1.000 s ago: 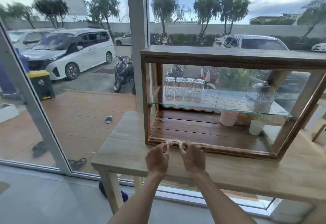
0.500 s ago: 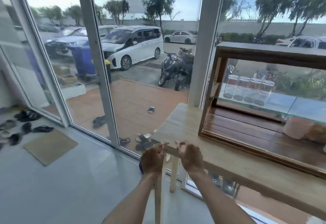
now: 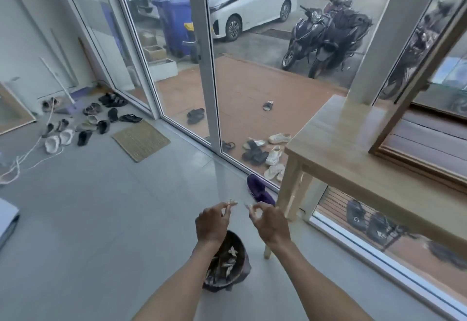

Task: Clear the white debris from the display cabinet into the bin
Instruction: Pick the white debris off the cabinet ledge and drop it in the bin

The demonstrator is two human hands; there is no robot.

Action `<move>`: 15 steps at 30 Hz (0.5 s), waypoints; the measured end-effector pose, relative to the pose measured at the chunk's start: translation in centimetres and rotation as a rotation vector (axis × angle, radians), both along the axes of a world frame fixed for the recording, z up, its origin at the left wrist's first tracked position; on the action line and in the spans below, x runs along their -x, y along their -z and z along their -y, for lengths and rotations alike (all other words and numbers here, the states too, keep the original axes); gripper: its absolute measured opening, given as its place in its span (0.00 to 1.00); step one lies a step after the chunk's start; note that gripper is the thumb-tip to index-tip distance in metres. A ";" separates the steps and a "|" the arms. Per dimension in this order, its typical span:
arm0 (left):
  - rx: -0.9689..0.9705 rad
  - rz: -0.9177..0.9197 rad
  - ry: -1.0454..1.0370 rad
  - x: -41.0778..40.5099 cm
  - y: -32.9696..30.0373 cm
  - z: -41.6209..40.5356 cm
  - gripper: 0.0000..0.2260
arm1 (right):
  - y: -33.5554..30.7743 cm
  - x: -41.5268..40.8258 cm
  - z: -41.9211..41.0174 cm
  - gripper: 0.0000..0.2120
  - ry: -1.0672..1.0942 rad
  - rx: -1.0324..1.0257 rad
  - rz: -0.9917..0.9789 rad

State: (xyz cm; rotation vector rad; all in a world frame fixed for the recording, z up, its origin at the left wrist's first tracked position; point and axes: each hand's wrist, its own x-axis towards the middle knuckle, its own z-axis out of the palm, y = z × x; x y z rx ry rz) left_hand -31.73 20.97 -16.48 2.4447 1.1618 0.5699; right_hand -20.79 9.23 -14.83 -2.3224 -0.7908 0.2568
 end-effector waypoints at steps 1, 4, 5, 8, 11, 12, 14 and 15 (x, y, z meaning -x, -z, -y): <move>0.025 -0.020 -0.006 0.6 1.1 -0.2 0.09 | 0.8 0.4 -0.4 0.13 0.004 0.008 -0.014; 0.079 -0.084 -0.025 2.2 4.2 -0.3 0.10 | 3.5 1.6 -1.1 0.13 0.010 0.046 -0.076; 0.104 -0.099 -0.041 2.7 5.2 -0.3 0.10 | 4.3 2.0 -1.2 0.13 0.011 0.064 -0.095; 0.164 -0.159 -0.084 3.7 7.9 -0.3 0.11 | 6.6 2.7 -1.6 0.11 -0.001 0.136 -0.149; 0.200 -0.245 -0.078 4.5 10.2 -0.6 0.11 | 8.4 3.1 -2.2 0.09 0.004 0.162 -0.198; 0.215 -0.256 -0.080 4.6 10.8 -0.8 0.11 | 8.8 3.1 -2.4 0.09 0.004 0.165 -0.198; 0.240 -0.265 -0.082 4.6 11.8 -1.3 0.10 | 9.7 3.1 -3.1 0.08 0.006 0.178 -0.203; 0.249 -0.271 -0.084 4.6 12.1 -1.5 0.10 | 10.0 3.1 -3.4 0.08 0.005 0.179 -0.215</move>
